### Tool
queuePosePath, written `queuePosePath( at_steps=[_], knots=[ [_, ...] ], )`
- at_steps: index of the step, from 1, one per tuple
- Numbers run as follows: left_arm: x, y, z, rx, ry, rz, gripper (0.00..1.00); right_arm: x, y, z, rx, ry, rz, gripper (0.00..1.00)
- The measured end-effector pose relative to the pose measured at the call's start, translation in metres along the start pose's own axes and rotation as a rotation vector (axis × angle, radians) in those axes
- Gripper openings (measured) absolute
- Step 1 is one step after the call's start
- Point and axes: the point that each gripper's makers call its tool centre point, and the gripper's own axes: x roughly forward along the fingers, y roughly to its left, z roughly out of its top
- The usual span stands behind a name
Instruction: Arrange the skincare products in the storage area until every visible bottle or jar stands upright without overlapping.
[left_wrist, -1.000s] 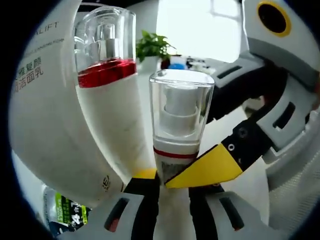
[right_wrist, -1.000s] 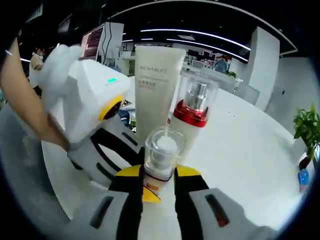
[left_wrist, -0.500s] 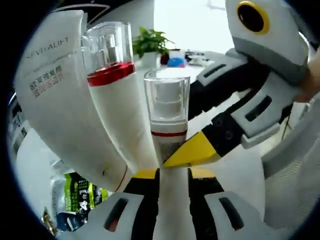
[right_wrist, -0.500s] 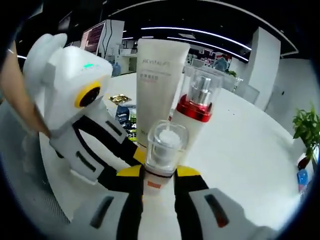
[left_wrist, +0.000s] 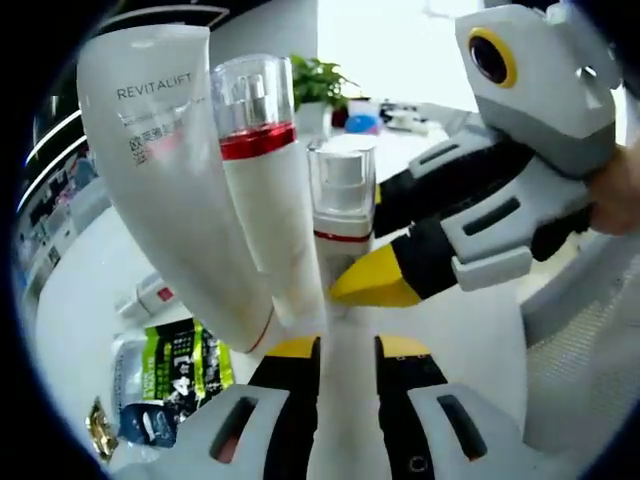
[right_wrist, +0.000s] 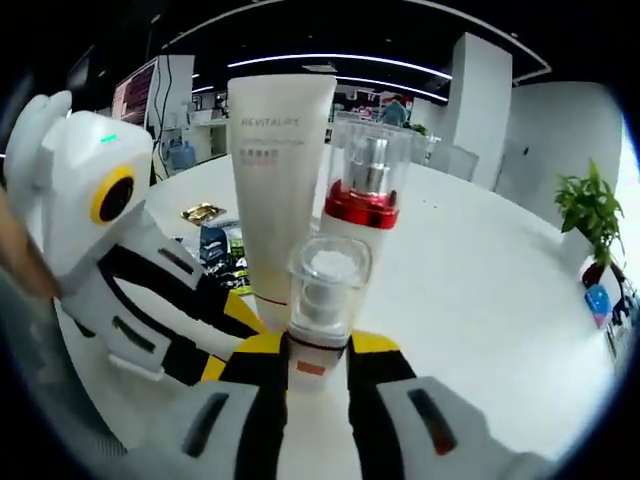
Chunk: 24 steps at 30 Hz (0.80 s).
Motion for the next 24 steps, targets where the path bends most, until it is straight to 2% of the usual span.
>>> queuePosePath(
  at_steps=[2,4,8,14,24],
  knots=[
    [-0.001,0.0,-0.001,0.0,0.001,0.001,0.18,-0.001,0.001,-0.003,-0.001,0.02,0.0,0.26],
    [-0.002,0.0,-0.001,-0.001,0.002,-0.001,0.18,-0.002,0.001,-0.004,0.007,0.007,-0.002,0.36],
    [-0.005,-0.001,-0.001,-0.006,0.002,0.0,0.19,-0.003,0.003,-0.008,0.011,0.023,0.013,0.33],
    [-0.017,0.0,-0.001,-0.016,0.0,0.018,0.22,-0.01,0.001,-0.008,0.005,0.04,0.013,0.47],
    [-0.043,-0.003,-0.006,-0.09,0.007,0.054,0.37,-0.029,0.005,-0.002,0.03,0.028,0.039,0.62]
  ],
)
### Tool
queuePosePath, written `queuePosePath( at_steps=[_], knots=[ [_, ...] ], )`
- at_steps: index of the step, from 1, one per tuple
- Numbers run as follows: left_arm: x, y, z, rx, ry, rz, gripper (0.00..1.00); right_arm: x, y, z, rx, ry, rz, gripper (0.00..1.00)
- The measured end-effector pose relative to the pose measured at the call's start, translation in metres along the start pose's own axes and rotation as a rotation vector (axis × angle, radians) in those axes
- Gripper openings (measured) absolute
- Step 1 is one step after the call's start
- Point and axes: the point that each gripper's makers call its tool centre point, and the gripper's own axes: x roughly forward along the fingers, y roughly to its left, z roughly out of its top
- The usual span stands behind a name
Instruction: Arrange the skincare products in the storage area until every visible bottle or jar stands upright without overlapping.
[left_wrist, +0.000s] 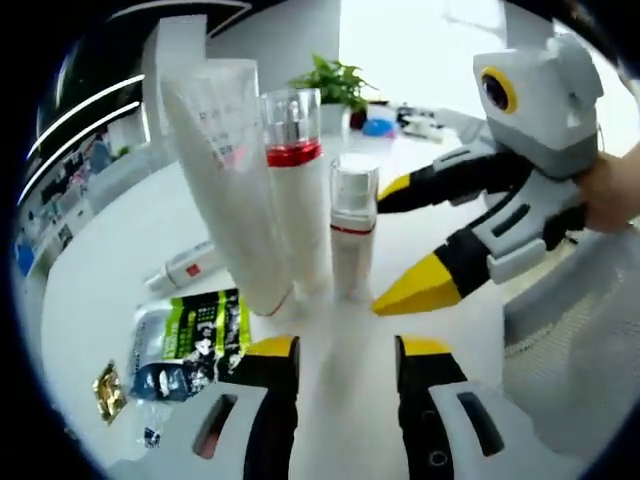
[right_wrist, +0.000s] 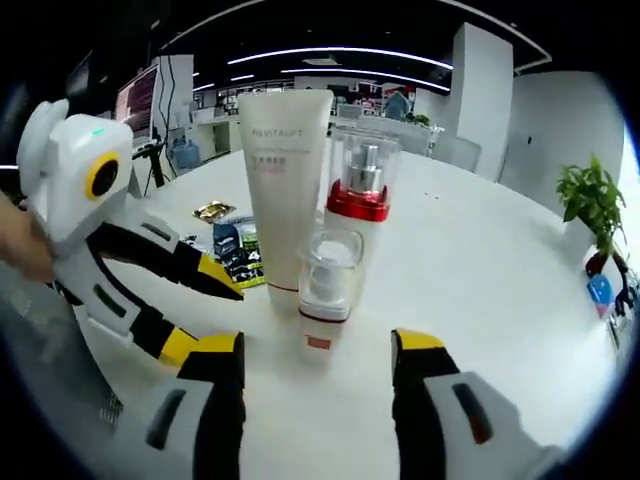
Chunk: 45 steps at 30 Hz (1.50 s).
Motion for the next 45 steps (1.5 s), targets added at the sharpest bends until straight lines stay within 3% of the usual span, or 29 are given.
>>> queuePosePath(
  at_steps=[4,7,18,29,45],
  knots=[
    [-0.01,-0.005,-0.003,-0.031,0.002,0.007,0.43,-0.004,0.005,0.001,-0.008,-0.01,0.021,0.65],
    [-0.017,-0.006,-0.007,-0.061,0.011,0.022,0.48,-0.012,0.014,0.004,-0.015,-0.023,0.057,0.75],
    [-0.052,-0.003,-0.016,-0.142,0.016,0.084,0.61,-0.031,0.033,0.004,0.024,-0.028,0.17,0.95],
    [-0.09,0.005,-0.032,-0.251,0.003,0.157,0.71,-0.042,0.05,0.007,0.008,-0.022,0.249,0.99],
    [-0.142,0.007,-0.059,-0.333,0.005,0.217,0.82,-0.06,0.045,0.003,0.044,-0.033,0.249,1.0]
  ],
)
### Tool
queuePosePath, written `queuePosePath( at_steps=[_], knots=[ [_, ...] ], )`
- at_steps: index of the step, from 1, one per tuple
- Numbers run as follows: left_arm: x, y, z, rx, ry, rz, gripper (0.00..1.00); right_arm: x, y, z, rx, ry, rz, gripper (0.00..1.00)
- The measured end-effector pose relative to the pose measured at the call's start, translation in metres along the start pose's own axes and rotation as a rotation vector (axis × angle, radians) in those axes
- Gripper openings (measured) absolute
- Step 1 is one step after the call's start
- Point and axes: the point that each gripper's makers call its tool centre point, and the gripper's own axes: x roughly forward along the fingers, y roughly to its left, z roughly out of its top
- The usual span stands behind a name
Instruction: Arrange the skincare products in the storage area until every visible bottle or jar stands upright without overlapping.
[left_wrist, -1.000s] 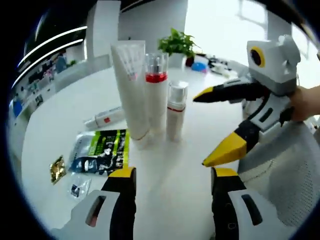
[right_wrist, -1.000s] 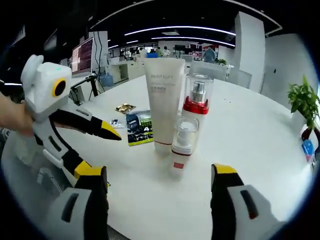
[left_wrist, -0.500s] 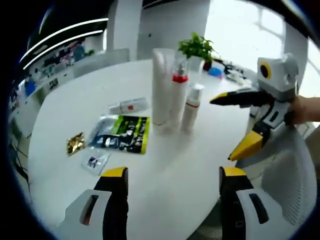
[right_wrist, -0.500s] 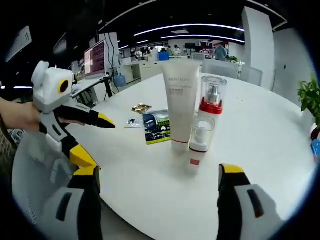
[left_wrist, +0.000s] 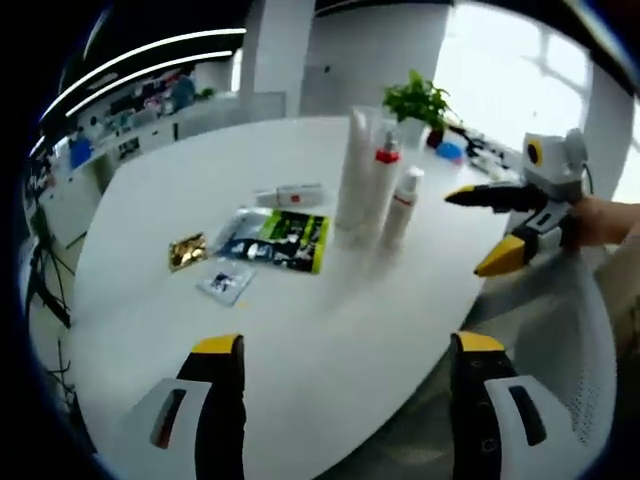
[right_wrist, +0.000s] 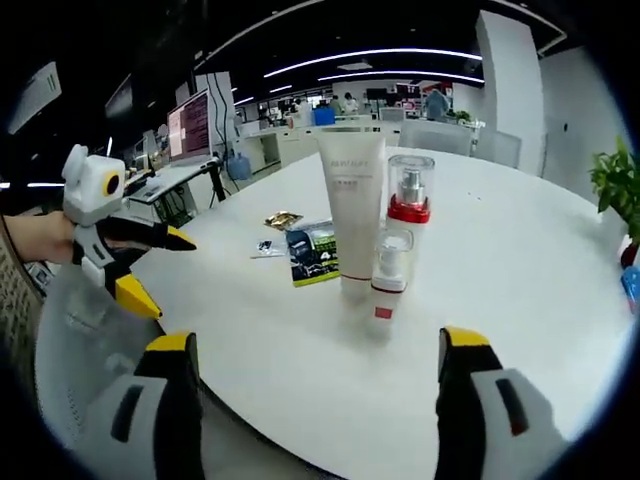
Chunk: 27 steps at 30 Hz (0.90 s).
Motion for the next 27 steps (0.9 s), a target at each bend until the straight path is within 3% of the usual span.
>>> queuePosePath(
  at_steps=[15,22,27],
  knots=[
    [-0.02,0.004,-0.008,-0.033,-0.007,0.02,0.87,-0.013,0.003,-0.002,0.026,-0.008,-0.004,1.0],
    [-0.025,0.008,-0.017,-0.048,0.008,0.03,0.9,-0.015,-0.001,-0.015,0.038,0.014,-0.023,1.0],
    [-0.027,0.011,-0.02,-0.06,0.011,0.039,0.9,-0.016,-0.002,-0.015,0.044,0.011,-0.031,1.0]
  ],
)
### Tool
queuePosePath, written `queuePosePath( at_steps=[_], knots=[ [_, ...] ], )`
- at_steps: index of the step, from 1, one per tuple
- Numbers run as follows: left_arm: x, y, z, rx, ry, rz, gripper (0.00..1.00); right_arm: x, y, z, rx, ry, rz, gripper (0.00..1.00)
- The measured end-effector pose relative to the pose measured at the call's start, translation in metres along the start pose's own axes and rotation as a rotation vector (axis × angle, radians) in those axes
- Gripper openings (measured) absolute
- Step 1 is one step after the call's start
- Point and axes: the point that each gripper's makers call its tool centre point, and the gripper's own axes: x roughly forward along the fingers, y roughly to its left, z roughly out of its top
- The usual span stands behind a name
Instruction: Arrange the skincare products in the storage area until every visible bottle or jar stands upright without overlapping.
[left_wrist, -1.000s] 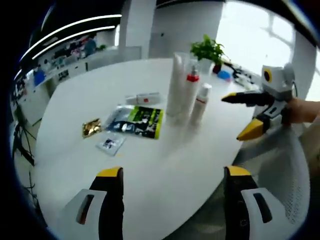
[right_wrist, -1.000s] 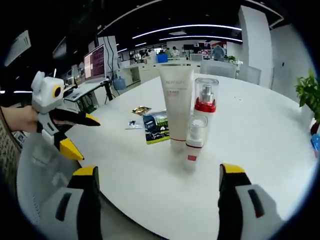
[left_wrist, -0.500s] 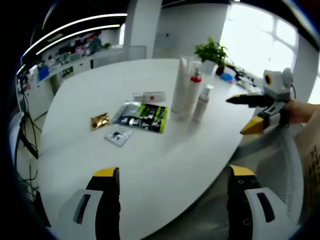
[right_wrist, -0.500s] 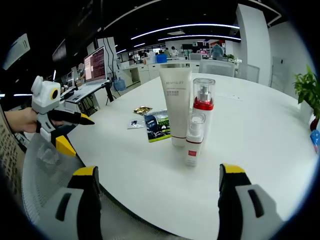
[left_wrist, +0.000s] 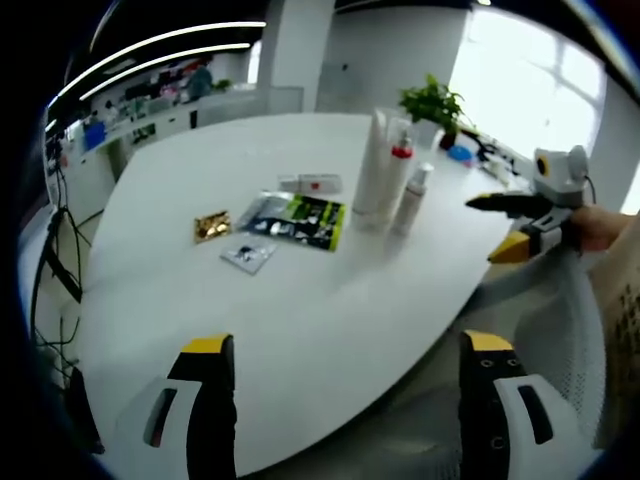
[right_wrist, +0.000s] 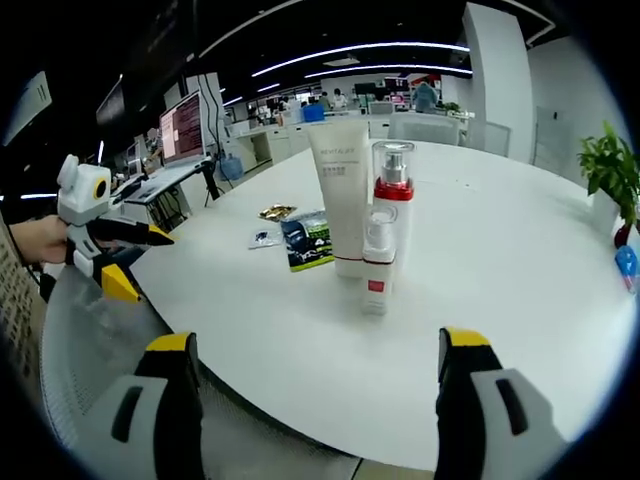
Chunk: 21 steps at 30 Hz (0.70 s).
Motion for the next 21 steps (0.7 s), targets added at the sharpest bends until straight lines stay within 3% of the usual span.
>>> queuePosePath(
  at_steps=[21],
  knots=[
    [0.0007,0.001,-0.0086,-0.032,-0.02,0.006,0.89,0.0013,-0.0062,0.0052,-0.009,0.011,0.0,1.0]
  ],
)
